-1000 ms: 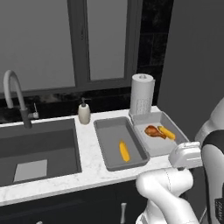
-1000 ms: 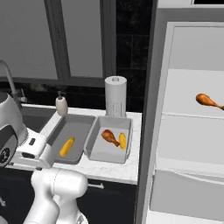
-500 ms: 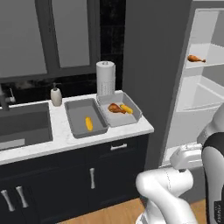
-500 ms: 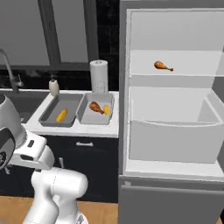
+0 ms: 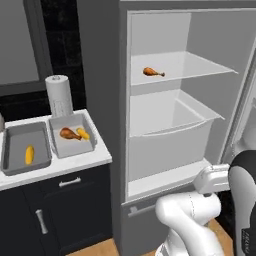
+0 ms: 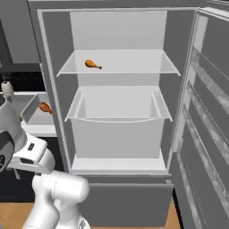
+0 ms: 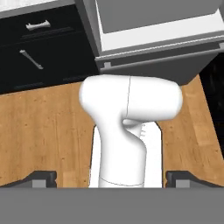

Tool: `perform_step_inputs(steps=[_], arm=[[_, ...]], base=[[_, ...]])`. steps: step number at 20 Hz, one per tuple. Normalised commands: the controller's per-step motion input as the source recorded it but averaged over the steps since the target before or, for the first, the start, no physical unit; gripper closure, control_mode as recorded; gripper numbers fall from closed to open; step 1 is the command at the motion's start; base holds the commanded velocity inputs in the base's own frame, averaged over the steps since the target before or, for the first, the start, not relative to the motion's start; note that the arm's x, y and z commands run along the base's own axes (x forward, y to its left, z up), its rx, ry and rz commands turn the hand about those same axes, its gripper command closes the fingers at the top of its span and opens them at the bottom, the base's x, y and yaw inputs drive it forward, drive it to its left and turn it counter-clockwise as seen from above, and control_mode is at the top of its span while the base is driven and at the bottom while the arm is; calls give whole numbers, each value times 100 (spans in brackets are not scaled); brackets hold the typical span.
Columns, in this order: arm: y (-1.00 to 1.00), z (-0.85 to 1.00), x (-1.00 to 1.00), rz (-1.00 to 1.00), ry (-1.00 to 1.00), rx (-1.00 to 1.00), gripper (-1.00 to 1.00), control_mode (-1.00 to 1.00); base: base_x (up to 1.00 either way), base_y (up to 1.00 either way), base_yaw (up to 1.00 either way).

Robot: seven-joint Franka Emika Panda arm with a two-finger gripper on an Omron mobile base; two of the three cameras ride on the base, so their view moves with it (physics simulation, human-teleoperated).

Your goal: Place one corn and one chicken drumstick in each tupperware on the nearby counter, to pack two identical lunches.

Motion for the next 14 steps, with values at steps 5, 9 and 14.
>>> perform_step_inputs(steps=[5,9,14], arm=[[0,0,0,0,0,0,-100,100],[0,0,0,0,0,0,-100,100],[0,0,0,0,0,0,-100,100]], base=[[32,-82,19],[30,-17,25],[36,-10,23]])
